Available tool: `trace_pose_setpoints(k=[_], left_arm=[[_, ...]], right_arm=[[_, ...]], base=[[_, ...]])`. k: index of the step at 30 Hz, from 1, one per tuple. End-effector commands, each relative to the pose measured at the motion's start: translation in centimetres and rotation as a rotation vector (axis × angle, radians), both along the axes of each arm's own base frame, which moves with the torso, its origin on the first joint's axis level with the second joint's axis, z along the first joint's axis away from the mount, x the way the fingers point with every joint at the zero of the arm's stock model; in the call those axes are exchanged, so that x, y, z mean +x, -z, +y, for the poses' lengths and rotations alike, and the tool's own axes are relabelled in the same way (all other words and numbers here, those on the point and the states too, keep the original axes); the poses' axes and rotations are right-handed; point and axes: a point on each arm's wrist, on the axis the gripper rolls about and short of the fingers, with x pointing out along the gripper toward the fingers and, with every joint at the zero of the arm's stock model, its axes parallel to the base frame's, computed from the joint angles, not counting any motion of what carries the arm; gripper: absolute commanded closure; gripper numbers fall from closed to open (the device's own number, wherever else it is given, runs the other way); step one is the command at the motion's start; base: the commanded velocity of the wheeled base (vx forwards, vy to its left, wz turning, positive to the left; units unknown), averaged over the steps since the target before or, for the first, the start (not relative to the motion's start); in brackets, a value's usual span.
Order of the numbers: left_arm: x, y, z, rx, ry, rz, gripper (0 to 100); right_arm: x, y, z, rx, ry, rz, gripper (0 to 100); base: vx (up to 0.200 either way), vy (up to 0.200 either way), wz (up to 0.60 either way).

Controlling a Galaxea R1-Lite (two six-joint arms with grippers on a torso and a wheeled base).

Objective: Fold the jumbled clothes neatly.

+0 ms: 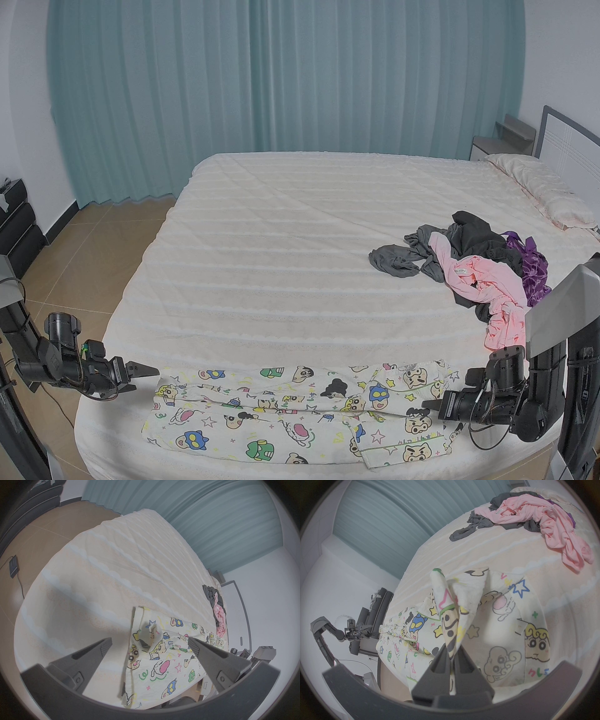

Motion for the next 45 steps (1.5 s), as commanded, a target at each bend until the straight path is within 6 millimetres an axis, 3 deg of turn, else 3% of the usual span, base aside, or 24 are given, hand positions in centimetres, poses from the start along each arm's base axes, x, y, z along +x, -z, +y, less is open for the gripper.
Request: trace_pose_setpoints(k=[1, 7, 13, 18, 25, 34, 35, 45], left_arm=[[-0.1, 0.1, 0.0, 0.000, -0.001, 0.006, 0], [-0.1, 0.1, 0.0, 0.000, -0.001, 0.008, 0], [-0.2, 0.2, 0.0, -0.001, -0.001, 0.011, 0], [-0.2, 0.2, -0.1, -0.002, 0.000, 0.012, 0], [-0.3, 0.3, -0.1, -0.003, 0.000, 0.016, 0], [-0.4, 0.8, -0.2, 0.015, -0.001, -0.029, 0], [-0.4, 0.8, -0.2, 0.015, -0.001, -0.029, 0], [-0.4, 0.9, -0.2, 0.017, -0.001, -0.034, 0]], right_arm=[[-0.3, 0.6, -0.2, -0.015, 0.001, 0.030, 0], [-0.3, 0.1, -0.8, -0.022, 0.020, 0.010, 0], [0.3, -3.7, -1.3, 0.028, 0.052, -0.157, 0], [1.6, -5.3, -0.8, 0.054, 0.047, -0.267, 0], [3.0, -4.6, 0.1, 0.056, 0.026, -0.267, 0], [4.1, -1.9, 0.9, 0.029, 0.003, -0.188, 0], [4.2, -1.8, 0.9, 0.029, 0.003, -0.185, 100], [5.8, -2.0, 0.7, 0.029, 0.042, -0.241, 100]], base=[[0.000, 0.000, 0.00], [0.000, 0.000, 0.00], [0.000, 0.000, 0.00], [0.000, 0.000, 0.00], [0.000, 0.000, 0.00], [0.000, 0.000, 0.00], [0.000, 0.000, 0.00], [0.000, 0.000, 0.00]])
